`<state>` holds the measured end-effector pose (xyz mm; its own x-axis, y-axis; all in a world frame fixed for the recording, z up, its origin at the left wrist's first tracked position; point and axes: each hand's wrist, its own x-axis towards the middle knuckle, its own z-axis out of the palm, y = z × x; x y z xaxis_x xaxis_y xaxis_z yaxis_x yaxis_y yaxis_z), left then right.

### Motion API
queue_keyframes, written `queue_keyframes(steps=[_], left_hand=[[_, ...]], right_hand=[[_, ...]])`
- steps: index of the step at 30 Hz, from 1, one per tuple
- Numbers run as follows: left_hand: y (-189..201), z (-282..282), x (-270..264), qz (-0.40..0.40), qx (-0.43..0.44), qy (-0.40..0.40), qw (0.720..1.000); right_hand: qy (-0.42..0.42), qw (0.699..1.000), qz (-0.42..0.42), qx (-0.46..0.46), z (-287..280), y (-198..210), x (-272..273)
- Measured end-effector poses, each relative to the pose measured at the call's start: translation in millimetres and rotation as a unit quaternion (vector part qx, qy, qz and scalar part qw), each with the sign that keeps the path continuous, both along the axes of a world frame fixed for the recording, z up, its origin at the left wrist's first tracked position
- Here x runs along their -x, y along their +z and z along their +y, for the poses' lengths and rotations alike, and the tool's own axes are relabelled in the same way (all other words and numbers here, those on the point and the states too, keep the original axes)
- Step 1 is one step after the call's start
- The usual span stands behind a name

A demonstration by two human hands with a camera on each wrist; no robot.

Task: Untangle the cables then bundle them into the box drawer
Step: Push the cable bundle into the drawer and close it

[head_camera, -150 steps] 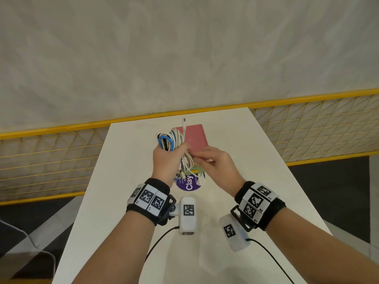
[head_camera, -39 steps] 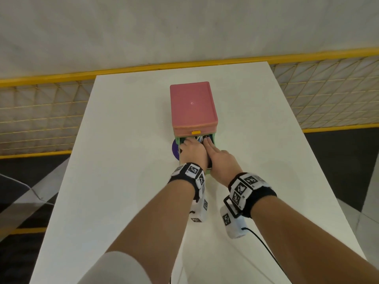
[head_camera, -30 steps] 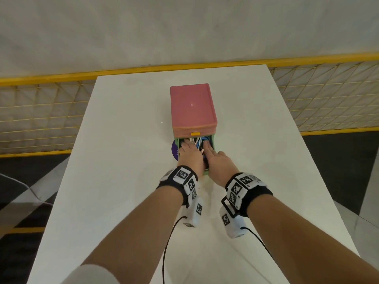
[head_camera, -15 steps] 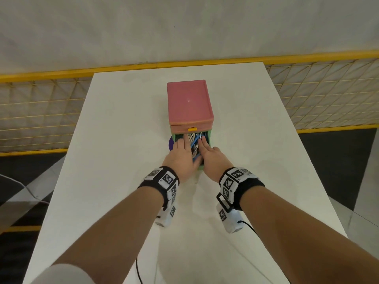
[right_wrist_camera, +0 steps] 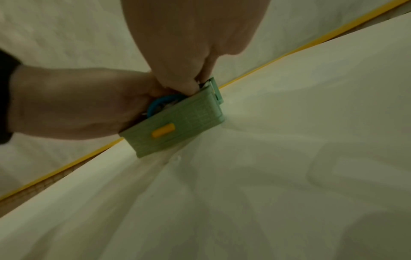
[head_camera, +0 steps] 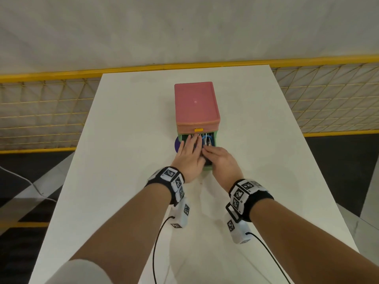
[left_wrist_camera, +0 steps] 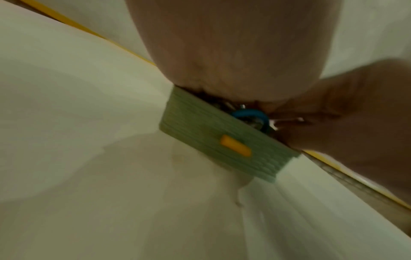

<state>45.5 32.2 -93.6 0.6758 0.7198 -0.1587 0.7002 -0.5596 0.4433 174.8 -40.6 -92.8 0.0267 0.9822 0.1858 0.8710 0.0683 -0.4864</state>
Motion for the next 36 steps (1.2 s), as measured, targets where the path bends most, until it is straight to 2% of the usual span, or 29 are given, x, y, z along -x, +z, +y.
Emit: queue_keyframes(steps=[3,5,8,13,16,20,23,25,29,32,36], left_hand=[[6,5,19,-0.14,0.046,0.017,0.989],[8,4,27,-0.147,0.016,0.041,0.988],[6,-6,27,-0.094,-0.017,0.055,0.994],[-13,-17,23,0.025,-0.133,-0.027,0.99],[-5,-13,27,0.073,-0.097,-0.058,0.991],[7,-4,24,0.087,-0.082,-0.06,0.991],[14,0,21,0.018,-0.022,-0.007,1.0],[17,2,20,0.004,-0.011,0.004,1.0],[7,0,15,0.024,-0.052,0.006,0.998],[6,-10,13,0.107,-0.109,0.01,0.988],[3,-28,14,0.14,-0.147,0.031,0.979]], right_hand=[[-0.013,0.995,-0.022,0.092,1,8,-7],[0.003,0.993,-0.043,0.114,3,9,-8],[-0.001,0.994,-0.047,0.102,4,10,-6],[0.002,0.996,-0.063,0.069,-4,9,-1],[0.017,0.994,-0.068,0.078,2,15,-8],[0.04,0.987,-0.097,0.12,15,28,-17],[0.011,0.984,-0.099,0.149,25,28,-11],[-0.019,0.984,-0.091,0.153,30,27,-8],[-0.034,0.982,-0.11,0.149,31,30,-3],[-0.024,0.987,-0.104,0.119,23,29,2],[0.013,0.991,-0.116,0.067,7,14,13]])
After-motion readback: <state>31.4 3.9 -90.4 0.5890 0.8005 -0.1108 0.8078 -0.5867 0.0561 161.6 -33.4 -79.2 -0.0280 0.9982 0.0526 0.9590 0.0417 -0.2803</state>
